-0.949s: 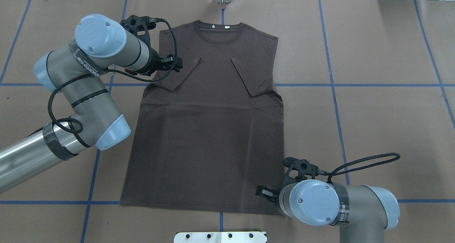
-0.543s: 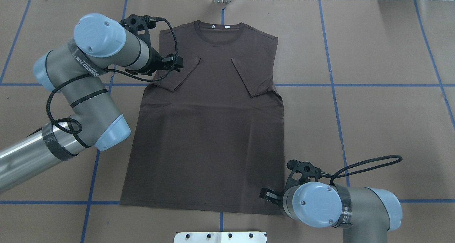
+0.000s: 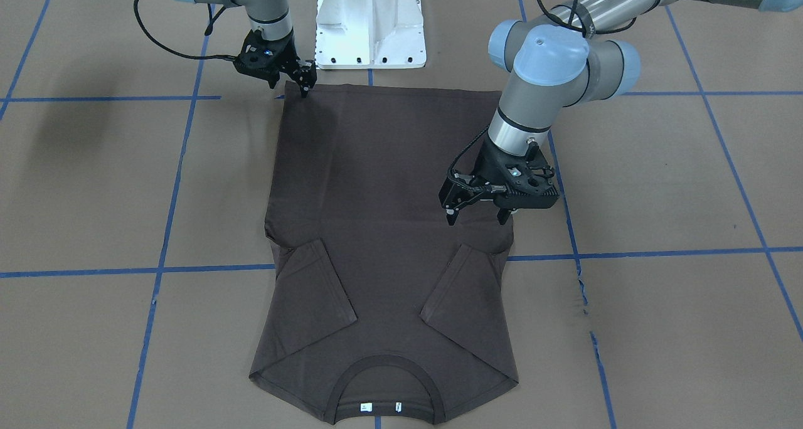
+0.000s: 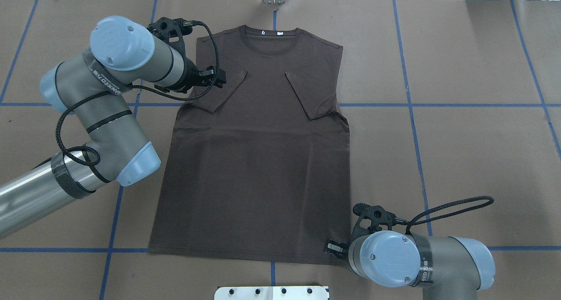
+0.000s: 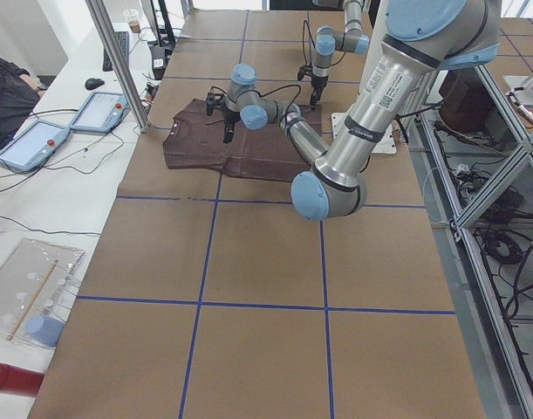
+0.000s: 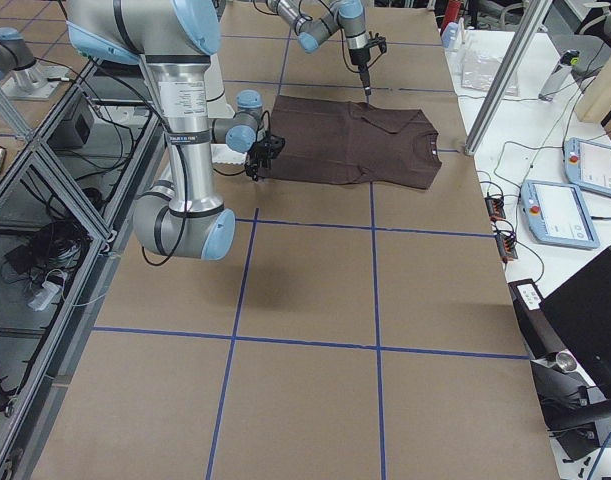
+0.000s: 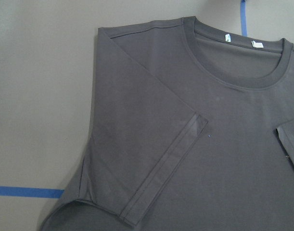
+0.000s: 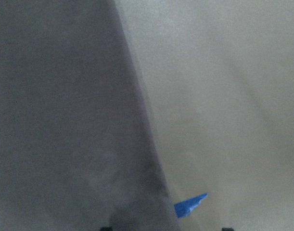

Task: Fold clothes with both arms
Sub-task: 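Move the right gripper to the hem corner nearest the robot while the left gripper follows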

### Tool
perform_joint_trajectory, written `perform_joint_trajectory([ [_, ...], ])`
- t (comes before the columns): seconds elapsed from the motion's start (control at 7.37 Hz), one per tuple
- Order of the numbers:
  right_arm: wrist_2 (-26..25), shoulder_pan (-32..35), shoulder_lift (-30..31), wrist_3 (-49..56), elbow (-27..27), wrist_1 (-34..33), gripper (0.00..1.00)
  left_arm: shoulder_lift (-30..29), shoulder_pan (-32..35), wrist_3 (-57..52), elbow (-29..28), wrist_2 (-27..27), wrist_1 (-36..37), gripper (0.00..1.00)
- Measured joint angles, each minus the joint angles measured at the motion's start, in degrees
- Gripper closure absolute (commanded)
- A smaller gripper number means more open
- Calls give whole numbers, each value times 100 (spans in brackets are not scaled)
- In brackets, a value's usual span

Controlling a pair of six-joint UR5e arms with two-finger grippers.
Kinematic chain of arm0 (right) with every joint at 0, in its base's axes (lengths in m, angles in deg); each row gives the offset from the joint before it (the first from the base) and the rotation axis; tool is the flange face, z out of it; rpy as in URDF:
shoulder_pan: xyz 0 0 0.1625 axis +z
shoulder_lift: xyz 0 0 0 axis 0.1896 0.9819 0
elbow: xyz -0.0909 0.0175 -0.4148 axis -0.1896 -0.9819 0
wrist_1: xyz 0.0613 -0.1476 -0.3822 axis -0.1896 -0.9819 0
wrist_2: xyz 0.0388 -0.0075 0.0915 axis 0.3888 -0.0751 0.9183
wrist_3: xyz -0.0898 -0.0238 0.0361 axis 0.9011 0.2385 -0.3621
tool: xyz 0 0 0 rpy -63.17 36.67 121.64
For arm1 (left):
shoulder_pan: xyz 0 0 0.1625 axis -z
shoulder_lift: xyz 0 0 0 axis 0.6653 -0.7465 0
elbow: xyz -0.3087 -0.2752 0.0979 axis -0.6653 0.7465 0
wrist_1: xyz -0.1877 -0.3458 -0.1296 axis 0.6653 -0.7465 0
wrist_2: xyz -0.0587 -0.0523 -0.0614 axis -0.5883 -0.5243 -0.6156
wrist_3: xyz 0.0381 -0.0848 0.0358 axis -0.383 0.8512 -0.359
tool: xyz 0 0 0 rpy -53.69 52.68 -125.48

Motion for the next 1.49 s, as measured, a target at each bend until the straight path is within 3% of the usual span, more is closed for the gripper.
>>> perform_joint_trajectory([
  [0.14,0,-36,3,2,-3,3,34,1,0,0,8,4,0,0],
  [0.27,0,-58,3,3,-3,5,61,1,0,0,21,4,0,0],
  [0.54,5,-70,-1,11,11,7,98,-4,0,0,53,1,2,0],
  [1.49,-122,-40,2,-4,271,7,100,230,10,282,229,-27,-11,0],
])
